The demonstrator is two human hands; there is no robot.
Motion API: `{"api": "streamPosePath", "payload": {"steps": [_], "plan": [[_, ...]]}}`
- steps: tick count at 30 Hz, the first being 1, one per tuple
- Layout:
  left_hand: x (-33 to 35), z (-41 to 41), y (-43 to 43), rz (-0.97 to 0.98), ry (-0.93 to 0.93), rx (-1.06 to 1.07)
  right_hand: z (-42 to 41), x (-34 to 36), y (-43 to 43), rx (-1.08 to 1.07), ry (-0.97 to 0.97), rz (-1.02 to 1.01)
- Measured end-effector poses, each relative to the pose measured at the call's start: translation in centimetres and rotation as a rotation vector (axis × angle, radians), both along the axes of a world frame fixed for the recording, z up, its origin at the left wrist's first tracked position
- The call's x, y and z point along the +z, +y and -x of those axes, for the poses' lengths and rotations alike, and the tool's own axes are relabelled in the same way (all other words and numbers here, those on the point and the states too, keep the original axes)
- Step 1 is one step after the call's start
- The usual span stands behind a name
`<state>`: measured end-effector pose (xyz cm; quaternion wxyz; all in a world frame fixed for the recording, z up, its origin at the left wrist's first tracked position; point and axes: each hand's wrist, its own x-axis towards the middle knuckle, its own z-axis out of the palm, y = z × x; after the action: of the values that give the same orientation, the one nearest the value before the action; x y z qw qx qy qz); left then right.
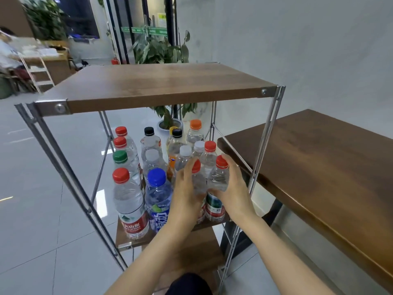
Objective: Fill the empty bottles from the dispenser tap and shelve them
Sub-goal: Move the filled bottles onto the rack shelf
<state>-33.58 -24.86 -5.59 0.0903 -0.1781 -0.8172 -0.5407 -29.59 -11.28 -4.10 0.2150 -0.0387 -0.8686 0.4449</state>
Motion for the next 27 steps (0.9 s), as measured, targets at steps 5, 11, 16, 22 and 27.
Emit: {"api": "streamPosePath", "payload": {"steps": [5,11,16,22,27], "plan": [[-0.5,0.6,0.1,0.033,0.015,0.015,0.7,-0.7,0.1,-0.004,-0.004,0.022],[-0.2,0.6,-0.2,0.048,0.05,0.046,1.2,-0.8,-0.1,0.008,0.004,0.05],[-0.8,0.1,-0.6,0.226,0.256,-0.011,0.4,-1.0,-0.3,0.048,0.013,0.116],[-3.6,-1.4,-3.5,0.458,0.537,-0.088,-0.5,-2.8,-1.3,0.017,0.015,0.098],[-9.5,-5.6,-8.5,0.417,0.512,0.039,-2.0,-7.0,-3.5,-0.071,-0.021,0.283]]}}
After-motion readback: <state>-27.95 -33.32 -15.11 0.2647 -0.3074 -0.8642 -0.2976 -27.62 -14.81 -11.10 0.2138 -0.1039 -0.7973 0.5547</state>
